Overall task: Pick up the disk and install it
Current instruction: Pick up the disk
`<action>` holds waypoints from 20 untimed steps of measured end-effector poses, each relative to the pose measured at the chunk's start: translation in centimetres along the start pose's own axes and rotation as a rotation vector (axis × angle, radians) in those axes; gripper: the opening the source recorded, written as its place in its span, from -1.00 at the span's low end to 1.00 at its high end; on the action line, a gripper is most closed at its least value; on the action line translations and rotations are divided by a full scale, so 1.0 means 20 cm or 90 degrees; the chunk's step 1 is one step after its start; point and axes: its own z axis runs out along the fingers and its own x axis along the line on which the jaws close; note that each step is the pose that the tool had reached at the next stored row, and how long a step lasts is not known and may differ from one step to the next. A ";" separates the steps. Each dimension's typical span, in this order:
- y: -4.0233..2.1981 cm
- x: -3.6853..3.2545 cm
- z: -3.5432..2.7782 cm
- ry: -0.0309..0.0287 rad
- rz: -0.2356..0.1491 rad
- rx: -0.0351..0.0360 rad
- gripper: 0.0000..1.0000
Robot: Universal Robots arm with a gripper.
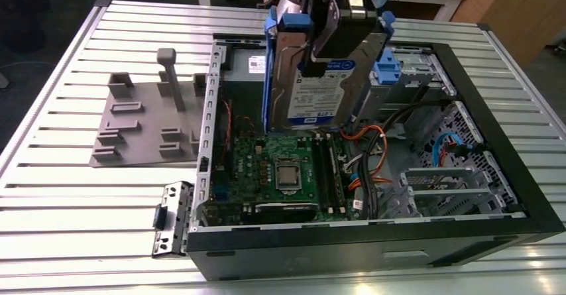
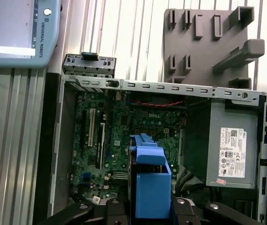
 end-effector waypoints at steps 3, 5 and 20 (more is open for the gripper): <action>-0.001 0.016 0.000 0.0002 0.000 0.0000 -0.28; -0.001 0.026 0.000 0.0003 0.000 0.0000 -0.28; -0.004 0.105 0.000 0.0011 0.000 -0.0001 -0.28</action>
